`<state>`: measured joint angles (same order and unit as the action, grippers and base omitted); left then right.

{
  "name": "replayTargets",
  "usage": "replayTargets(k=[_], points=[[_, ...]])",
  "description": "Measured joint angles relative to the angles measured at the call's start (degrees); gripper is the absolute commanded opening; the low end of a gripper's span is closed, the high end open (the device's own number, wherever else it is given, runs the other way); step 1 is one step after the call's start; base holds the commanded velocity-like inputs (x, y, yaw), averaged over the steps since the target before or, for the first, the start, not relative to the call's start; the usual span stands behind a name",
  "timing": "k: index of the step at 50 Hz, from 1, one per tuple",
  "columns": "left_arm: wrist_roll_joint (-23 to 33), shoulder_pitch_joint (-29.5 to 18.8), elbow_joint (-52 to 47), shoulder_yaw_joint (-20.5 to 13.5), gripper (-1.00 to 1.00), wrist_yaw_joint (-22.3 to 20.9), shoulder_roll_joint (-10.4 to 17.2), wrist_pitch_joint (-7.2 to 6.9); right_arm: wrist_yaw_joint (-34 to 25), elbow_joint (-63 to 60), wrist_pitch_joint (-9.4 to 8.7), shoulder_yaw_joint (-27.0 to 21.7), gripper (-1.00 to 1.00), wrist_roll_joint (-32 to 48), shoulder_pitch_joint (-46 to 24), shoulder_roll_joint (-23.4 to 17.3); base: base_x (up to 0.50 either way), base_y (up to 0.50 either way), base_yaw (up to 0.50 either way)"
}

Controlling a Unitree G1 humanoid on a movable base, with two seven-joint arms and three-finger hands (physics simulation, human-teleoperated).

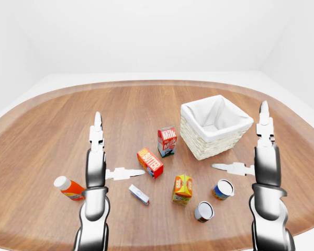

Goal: Pick up the alphabet soup and the tomato sauce, and put them in the basket.

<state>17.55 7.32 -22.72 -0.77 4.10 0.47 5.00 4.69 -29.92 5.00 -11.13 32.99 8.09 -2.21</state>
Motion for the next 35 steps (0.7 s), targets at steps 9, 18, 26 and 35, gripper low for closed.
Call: replayTargets(k=[9, 18, 26, 35], points=[[0.0, 0.0, 0.1, 0.0, 1.00, 0.0, 0.0, 0.00, -0.2, -1.0, 0.00, -2.1, 1.00, 5.7, 0.1, -0.8, 0.00, 0.00, 0.00], [0.0, -0.1, 0.1, 0.0, 1.00, 0.0, 0.0, 0.00, -0.8, -1.3, 0.00, -4.1, 1.00, 10.8, 0.4, -1.6, 0.00, 0.00, 0.00], [0.1, -0.1, 0.2, 0.1, 1.00, 0.0, 0.0, 0.00, -3.2, -2.9, 0.00, -6.2, 1.00, 13.5, 0.6, -2.2, 0.00, 0.00, 0.00], [0.1, -0.2, 0.4, 0.1, 1.00, 0.1, 0.0, 0.00, -6.2, -3.3, 0.00, -8.1, 1.00, 16.7, 1.5, -2.7, 0.00, 0.00, 0.00]])
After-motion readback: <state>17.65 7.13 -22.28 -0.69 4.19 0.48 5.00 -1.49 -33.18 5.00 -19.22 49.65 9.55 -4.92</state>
